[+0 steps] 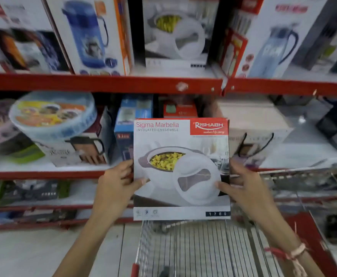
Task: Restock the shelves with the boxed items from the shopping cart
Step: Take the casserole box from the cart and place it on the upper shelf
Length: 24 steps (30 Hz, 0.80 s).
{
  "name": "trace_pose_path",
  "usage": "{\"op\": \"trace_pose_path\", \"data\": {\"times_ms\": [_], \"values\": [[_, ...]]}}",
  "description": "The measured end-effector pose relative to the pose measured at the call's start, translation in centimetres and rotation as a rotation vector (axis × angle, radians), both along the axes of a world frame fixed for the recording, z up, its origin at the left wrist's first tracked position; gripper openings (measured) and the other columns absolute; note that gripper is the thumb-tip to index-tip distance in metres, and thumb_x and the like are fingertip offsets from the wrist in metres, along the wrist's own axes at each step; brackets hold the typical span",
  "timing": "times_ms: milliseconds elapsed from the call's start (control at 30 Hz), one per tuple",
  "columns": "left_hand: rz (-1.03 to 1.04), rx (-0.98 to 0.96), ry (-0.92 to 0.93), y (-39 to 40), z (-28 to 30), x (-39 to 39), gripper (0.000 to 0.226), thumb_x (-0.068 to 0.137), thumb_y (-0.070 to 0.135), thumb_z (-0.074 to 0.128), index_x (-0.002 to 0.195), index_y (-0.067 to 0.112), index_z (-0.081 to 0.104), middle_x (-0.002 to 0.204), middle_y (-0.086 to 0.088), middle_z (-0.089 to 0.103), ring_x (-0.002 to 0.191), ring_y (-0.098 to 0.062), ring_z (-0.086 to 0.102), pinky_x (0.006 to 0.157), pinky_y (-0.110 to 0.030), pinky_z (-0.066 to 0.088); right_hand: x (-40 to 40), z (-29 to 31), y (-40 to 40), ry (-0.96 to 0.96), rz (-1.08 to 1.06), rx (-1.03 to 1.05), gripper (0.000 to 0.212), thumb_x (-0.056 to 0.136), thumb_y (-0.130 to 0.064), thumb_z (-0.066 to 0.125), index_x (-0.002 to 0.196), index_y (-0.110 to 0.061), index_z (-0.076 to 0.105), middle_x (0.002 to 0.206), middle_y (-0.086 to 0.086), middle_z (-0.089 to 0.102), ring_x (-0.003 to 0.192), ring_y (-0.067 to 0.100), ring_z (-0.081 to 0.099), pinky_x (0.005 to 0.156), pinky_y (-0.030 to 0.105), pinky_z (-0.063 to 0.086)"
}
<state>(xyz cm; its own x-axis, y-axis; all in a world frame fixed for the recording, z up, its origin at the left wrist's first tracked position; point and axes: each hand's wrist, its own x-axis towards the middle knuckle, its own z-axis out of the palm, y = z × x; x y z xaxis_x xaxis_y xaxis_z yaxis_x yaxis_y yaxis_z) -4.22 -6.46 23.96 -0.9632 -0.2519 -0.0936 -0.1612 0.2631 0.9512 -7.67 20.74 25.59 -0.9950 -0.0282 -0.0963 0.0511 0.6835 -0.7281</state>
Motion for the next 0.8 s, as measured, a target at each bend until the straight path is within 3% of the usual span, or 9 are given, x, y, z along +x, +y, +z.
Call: {"op": "trace_pose_path", "data": {"times_ms": [67, 167, 233, 300, 400, 500, 600, 700, 800], "values": [[0.032, -0.022, 0.103, -0.4, 2.1, -1.1, 0.048, 0.073, 0.0, 0.074, 0.102, 0.036, 0.06, 0.068, 0.039, 0.066, 0.073, 0.016, 0.065, 0.062, -0.001, 0.05, -1.2, 2.1, -0.8, 0.096, -0.024, -0.036, 0.066, 0.079, -0.021, 0.076, 0.135, -0.042, 0.047, 0.098, -0.011, 0.071, 0.085, 0.016, 0.067, 0.076, 0.035, 0.056], [0.071, -0.031, 0.235, -1.0, 5.0, -2.9, 0.056, 0.073, 0.003, 0.075, 0.11, 0.041, 0.059, 0.092, 0.03, 0.069, 0.092, 0.004, 0.067, 0.078, -0.014, 0.056, -3.2, 5.0, -1.8, 0.253, -0.021, -0.06, 0.07, 0.079, -0.025, 0.076, 0.138, -0.042, 0.043, 0.108, -0.007, 0.073, 0.101, 0.017, 0.068, 0.082, 0.04, 0.058], [0.106, -0.032, 0.31, -1.3, 7.2, -4.2, 0.061, 0.073, 0.004, 0.075, 0.126, 0.027, 0.055, 0.106, 0.015, 0.068, 0.098, -0.006, 0.067, 0.085, -0.024, 0.056, -4.5, 7.1, -2.4, 0.346, -0.007, -0.083, 0.068, 0.08, -0.023, 0.075, 0.136, -0.046, 0.043, 0.103, -0.022, 0.07, 0.095, 0.002, 0.066, 0.075, 0.023, 0.057], [0.118, -0.048, 0.395, -1.5, 9.6, -5.6, 0.064, 0.074, 0.004, 0.074, 0.13, 0.025, 0.051, 0.111, 0.014, 0.065, 0.096, 0.0, 0.065, 0.083, -0.016, 0.055, -5.6, 9.3, -2.9, 0.435, -0.005, -0.107, 0.068, 0.08, -0.022, 0.075, 0.134, -0.048, 0.044, 0.098, -0.031, 0.064, 0.087, -0.01, 0.062, 0.07, 0.01, 0.051], [0.116, -0.056, 0.502, -1.3, 13.3, -7.8, 0.067, 0.074, 0.003, 0.073, 0.133, 0.022, 0.047, 0.111, 0.02, 0.058, 0.1, 0.003, 0.059, 0.084, -0.01, 0.05, -7.6, 12.2, -3.3, 0.545, -0.015, -0.126, 0.067, 0.081, -0.023, 0.074, 0.139, -0.038, 0.044, 0.115, -0.022, 0.061, 0.104, 0.004, 0.058, 0.083, 0.025, 0.049], [0.111, -0.072, 0.58, -0.8, 16.1, -10.8, 0.066, 0.076, -0.001, 0.071, 0.135, 0.012, 0.045, 0.117, 0.012, 0.054, 0.107, -0.004, 0.055, 0.094, -0.021, 0.047, -11.3, 14.3, -3.5, 0.612, -0.041, -0.126, 0.064, 0.082, -0.023, 0.073, 0.138, -0.034, 0.046, 0.121, -0.012, 0.066, 0.107, 0.012, 0.062, 0.084, 0.027, 0.05], [0.119, -0.131, 0.669, -0.7, 17.1, -14.9, 0.063, 0.078, 0.0, 0.069, 0.135, 0.015, 0.046, 0.116, 0.013, 0.058, 0.108, -0.009, 0.061, 0.097, -0.033, 0.051, -16.1, 15.1, -3.9, 0.624, -0.053, -0.241, 0.07, 0.081, -0.016, 0.073, 0.142, -0.033, 0.041, 0.126, -0.008, 0.065, 0.108, 0.013, 0.063, 0.093, 0.043, 0.055], [0.178, -0.199, 0.691, -1.4, 16.4, -20.0, 0.064, 0.079, 0.004, 0.069, 0.137, 0.018, 0.044, 0.126, 0.0, 0.062, 0.11, -0.014, 0.063, 0.095, -0.044, 0.054, -20.8, 14.8, -4.9, 0.632, -0.048, -0.347, 0.075, 0.081, -0.008, 0.073, 0.144, -0.029, 0.038, 0.134, -0.005, 0.06, 0.112, 0.014, 0.062, 0.1, 0.044, 0.052], [0.25, -0.291, 0.701, -2.3, 15.1, -24.3, 0.064, 0.081, 0.008, 0.066, 0.138, 0.02, 0.04, 0.123, -0.005, 0.065, 0.108, -0.019, 0.063, 0.091, -0.046, 0.055, -24.3, 13.6, -6.2, 0.632, -0.058, -0.396, 0.076, 0.081, -0.009, 0.072, 0.145, -0.029, 0.035, 0.138, -0.002, 0.057, 0.121, 0.021, 0.058, 0.102, 0.044, 0.05]]}}
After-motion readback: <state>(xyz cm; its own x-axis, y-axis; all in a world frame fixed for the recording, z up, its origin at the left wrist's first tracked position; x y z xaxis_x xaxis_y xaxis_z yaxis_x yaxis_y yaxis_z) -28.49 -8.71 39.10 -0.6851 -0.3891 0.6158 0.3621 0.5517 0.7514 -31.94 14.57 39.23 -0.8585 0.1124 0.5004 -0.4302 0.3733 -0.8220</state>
